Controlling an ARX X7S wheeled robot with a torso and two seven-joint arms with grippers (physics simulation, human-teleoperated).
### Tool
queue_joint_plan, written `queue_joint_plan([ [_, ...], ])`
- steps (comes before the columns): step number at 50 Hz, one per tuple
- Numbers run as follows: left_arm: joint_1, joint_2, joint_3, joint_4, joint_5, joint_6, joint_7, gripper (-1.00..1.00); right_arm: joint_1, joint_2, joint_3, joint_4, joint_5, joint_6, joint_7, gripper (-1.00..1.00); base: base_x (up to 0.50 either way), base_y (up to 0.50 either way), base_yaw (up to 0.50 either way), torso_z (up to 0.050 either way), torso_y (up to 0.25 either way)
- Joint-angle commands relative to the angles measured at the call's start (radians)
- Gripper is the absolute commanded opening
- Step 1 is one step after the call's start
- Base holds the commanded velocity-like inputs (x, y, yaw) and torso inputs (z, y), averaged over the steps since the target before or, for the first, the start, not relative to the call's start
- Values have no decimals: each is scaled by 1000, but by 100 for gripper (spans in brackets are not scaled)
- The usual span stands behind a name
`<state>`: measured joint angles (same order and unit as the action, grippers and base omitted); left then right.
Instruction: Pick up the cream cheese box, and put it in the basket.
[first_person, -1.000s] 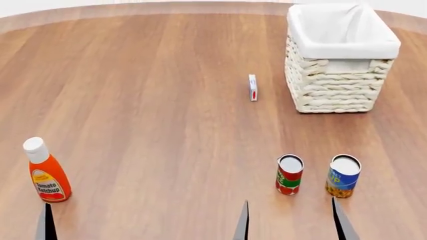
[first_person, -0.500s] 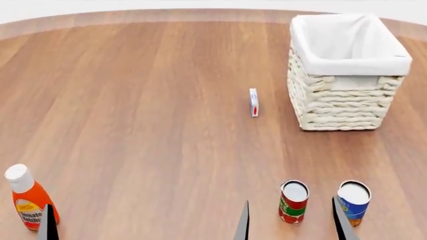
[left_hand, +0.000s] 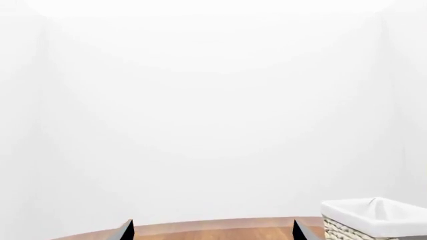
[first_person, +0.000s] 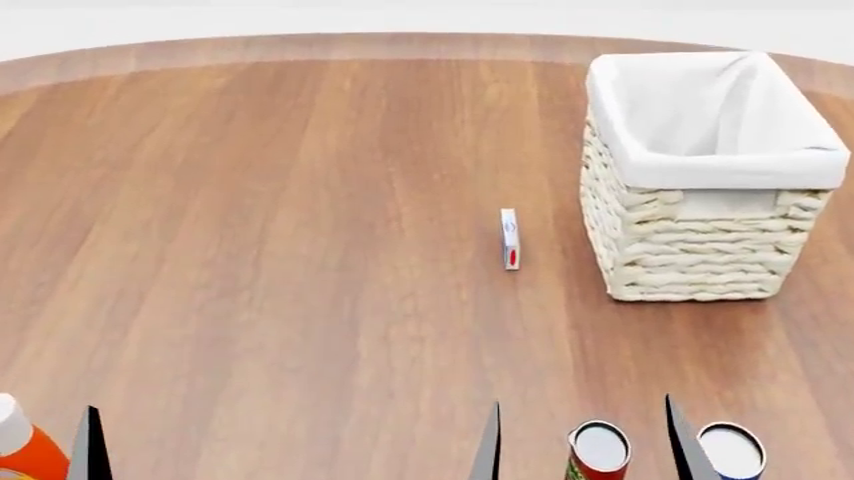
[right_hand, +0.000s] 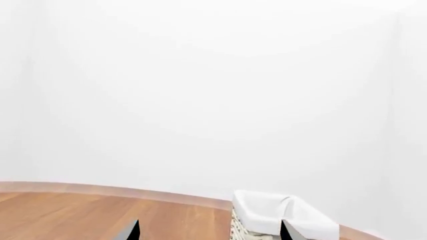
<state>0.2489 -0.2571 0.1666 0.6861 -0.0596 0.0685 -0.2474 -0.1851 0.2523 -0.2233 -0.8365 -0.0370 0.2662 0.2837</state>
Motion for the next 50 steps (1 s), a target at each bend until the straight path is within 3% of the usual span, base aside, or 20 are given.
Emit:
queue_joint_plan([
  [1, 0, -7, 4, 1, -2, 2, -6, 100, 2, 10, -8, 1, 4, -1, 10, 100, 227, 0, 0, 0, 0],
  [50, -9, -27, 26, -9, 1, -1, -31, 100, 8, 42, -28, 0, 25, -6, 45, 100, 228, 0, 0, 0, 0],
])
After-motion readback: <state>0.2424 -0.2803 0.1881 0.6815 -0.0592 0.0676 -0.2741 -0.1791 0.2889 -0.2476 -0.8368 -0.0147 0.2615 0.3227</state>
